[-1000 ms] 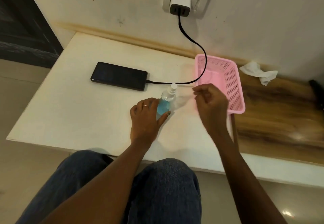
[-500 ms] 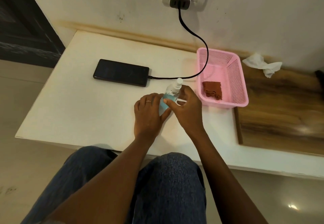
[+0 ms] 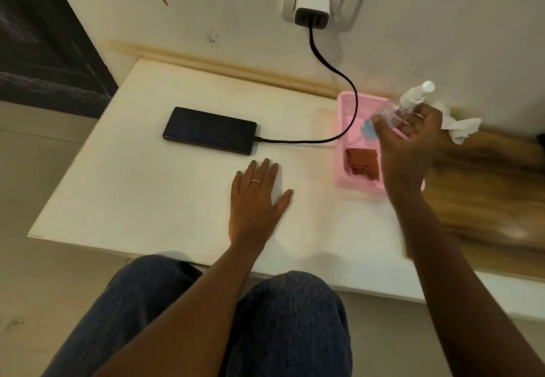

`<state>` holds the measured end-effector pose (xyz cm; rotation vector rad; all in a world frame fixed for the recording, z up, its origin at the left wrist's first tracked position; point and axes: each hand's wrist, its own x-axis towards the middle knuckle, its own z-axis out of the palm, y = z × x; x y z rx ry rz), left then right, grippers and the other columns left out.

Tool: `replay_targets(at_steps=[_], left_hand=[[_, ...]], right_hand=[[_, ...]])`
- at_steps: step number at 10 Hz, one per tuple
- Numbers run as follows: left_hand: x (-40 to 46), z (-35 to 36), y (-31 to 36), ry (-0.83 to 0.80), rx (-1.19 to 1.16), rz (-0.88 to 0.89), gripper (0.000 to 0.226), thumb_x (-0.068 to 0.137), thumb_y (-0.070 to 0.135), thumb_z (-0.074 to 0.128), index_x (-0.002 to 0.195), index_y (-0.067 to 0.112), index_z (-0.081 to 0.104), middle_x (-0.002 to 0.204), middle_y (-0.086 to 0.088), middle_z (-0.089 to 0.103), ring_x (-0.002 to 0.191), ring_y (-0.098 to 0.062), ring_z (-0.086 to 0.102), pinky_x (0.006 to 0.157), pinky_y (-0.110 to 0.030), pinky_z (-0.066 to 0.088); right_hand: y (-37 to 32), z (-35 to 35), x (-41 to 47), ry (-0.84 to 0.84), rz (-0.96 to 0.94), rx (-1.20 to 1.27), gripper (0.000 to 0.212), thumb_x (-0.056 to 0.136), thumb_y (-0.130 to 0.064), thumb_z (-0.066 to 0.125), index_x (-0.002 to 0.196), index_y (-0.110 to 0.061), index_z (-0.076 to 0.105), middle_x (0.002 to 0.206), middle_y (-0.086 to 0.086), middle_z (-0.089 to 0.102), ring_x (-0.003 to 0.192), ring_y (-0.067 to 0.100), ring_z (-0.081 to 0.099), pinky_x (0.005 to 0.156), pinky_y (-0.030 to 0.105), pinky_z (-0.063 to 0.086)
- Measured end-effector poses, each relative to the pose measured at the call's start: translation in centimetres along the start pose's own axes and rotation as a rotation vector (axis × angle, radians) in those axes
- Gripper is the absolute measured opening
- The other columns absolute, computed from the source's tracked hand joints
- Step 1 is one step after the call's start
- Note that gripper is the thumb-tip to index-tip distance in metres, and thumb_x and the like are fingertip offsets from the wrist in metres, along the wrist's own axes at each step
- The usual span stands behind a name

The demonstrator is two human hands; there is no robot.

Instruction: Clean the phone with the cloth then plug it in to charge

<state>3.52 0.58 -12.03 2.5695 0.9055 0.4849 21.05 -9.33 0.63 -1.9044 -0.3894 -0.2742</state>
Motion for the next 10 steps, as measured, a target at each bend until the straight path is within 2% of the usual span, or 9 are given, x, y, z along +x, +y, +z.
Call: replay_targets(at_steps=[2,4,6,7,8,9,10], left_hand=[[0.0,0.2,0.0,-0.026,0.012,-0.024,0.062,0.095,0.053,0.041,0.145,0.016,0.037,0.152,-0.003,0.036,0.143,-0.022,0.025,0.119,-0.04,0.014],[0.0,0.1,0.0,-0.043,0.012,-0.037,0.063,0.094,0.054,0.04,0.145,0.017,0.038,0.152,-0.002,0.036,0.143,-0.021,0.025,0.118,-0.04,0.014],[0.0,0.1,0.0,-0.038,0.007,-0.033,0.061,0.094,0.052,0.042,0.144,0.016,0.04,0.151,-0.003,0.038,0.143,-0.022,0.028,0.118,-0.04,0.015],[0.0,0.1,0.1,-0.046,-0.008,-0.034,0.062,0.094,0.053,0.042,0.145,0.017,0.038,0.152,-0.002,0.037,0.143,-0.021,0.026,0.118,-0.04,0.014],[0.0,0.2,0.0,-0.05,-0.006,-0.038,0.062,0.094,0.054,0.041,0.145,0.018,0.038,0.152,-0.001,0.036,0.144,-0.021,0.025,0.118,-0.039,0.013],[0.0,0.1,0.1,-0.031,-0.017,-0.036,0.06,0.095,0.052,0.041,0.144,0.017,0.039,0.151,-0.002,0.037,0.143,-0.021,0.026,0.118,-0.04,0.014],[0.1,0.1,0.1,-0.06,-0.004,-0.038,0.054,0.1,0.045,0.031,0.147,0.019,0.033,0.155,-0.002,0.031,0.146,-0.02,0.018,0.119,-0.04,0.01]], right_hand=[[2.7,1.6,3.9,-0.05,0.044,-0.107,0.052,0.08,-0.02,0.074,0.121,-0.002,0.048,0.121,0.011,0.06,0.104,0.02,0.061,0.085,0.02,0.051],[6.0,3.6,5.5,-0.094,0.169,-0.224,0.051,0.079,-0.019,0.075,0.121,-0.003,0.05,0.119,0.011,0.062,0.104,0.024,0.062,0.093,0.034,0.051],[6.9,3.9,5.7,-0.092,0.184,-0.239,0.052,0.081,-0.021,0.073,0.124,-0.005,0.048,0.122,0.01,0.061,0.107,0.023,0.061,0.093,0.031,0.049],[6.2,3.6,5.6,-0.123,0.204,-0.24,0.061,0.08,-0.025,0.073,0.129,-0.006,0.043,0.129,0.011,0.055,0.115,0.024,0.055,0.099,0.035,0.047],[4.3,3.2,3.7,0.096,0.088,-0.32,0.065,0.081,-0.034,0.069,0.132,-0.005,0.041,0.134,0.015,0.044,0.122,0.024,0.042,0.102,0.028,0.038],[1.7,2.9,-1.0,0.249,-0.238,-0.25,0.041,0.085,-0.02,0.059,0.119,0.002,0.052,0.121,0.02,0.053,0.114,0.029,0.047,0.097,0.025,0.033],[2.1,3.9,-7.8,-0.131,-0.4,-0.195,0.032,0.088,-0.011,0.053,0.119,0.0,0.054,0.122,0.016,0.055,0.117,0.028,0.048,0.102,0.039,0.036]])
